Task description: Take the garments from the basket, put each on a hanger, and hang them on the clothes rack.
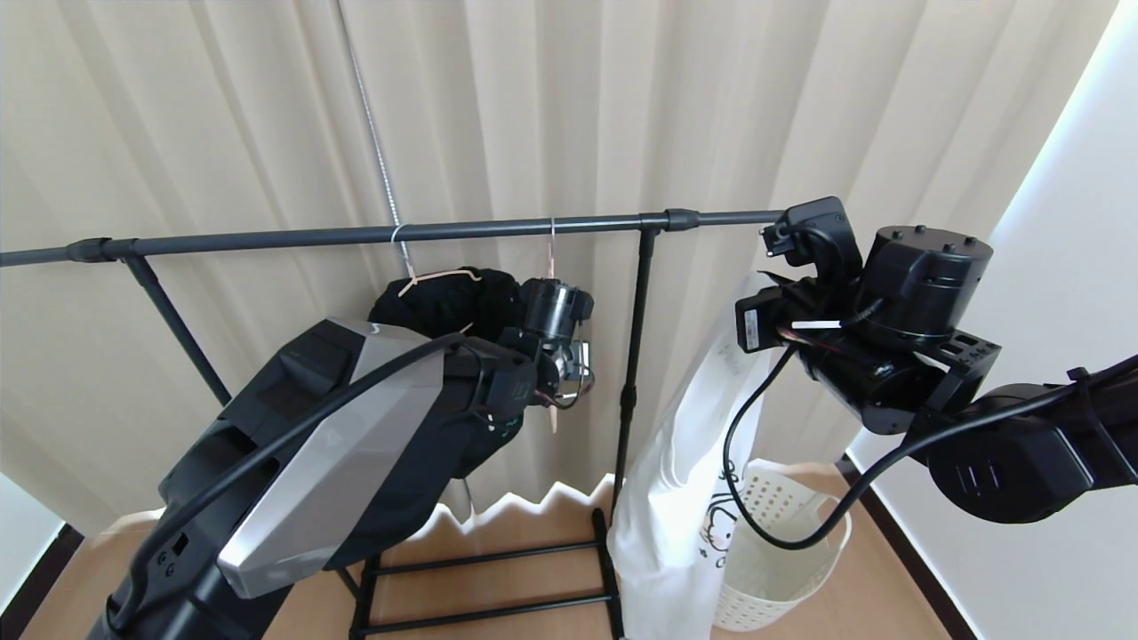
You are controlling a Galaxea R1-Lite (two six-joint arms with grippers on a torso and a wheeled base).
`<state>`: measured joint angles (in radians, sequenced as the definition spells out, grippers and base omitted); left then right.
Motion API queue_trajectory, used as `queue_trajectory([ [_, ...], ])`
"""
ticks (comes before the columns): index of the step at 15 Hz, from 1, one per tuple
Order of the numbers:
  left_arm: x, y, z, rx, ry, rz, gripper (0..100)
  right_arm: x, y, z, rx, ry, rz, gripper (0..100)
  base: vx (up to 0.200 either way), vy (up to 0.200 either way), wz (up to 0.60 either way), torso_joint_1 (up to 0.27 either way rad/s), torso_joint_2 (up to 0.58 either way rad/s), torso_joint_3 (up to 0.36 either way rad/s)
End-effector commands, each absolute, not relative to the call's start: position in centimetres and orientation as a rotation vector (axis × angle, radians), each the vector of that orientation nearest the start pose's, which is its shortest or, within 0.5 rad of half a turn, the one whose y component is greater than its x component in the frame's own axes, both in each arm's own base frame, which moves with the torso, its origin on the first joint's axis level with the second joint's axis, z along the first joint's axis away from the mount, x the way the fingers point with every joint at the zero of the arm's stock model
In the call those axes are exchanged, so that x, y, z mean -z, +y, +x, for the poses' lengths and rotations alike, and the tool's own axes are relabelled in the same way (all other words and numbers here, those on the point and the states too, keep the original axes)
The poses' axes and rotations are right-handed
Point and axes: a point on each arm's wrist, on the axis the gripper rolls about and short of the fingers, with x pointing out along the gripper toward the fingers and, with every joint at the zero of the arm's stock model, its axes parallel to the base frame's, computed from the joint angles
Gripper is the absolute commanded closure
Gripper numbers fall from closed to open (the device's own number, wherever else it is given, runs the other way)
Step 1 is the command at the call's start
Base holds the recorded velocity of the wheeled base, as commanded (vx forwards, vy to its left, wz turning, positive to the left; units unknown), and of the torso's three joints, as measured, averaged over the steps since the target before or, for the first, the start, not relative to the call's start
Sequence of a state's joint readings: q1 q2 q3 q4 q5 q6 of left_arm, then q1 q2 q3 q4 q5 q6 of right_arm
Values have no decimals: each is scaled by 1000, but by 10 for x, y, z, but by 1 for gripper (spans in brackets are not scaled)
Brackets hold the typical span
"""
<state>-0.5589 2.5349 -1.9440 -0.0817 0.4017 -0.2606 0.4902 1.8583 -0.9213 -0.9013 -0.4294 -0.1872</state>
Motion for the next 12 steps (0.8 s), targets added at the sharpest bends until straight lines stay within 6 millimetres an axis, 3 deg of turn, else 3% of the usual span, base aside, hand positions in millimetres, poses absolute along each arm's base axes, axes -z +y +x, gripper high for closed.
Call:
queue_trajectory([
  [1,-88,-270,447,95,464,-21,100,-187,157,313,-64,27,-203,100,0,0,0,0,0,0],
  [4,-92,-269,445,97,462,-23,100,-187,157,313,-64,27,-203,100,0,0,0,0,0,0],
  [9,-114,-265,435,103,443,-28,100,-187,157,313,-64,27,-203,100,0,0,0,0,0,0],
  [12,-139,-257,405,127,458,-4,100,-187,157,313,-64,27,-203,100,0,0,0,0,0,0],
])
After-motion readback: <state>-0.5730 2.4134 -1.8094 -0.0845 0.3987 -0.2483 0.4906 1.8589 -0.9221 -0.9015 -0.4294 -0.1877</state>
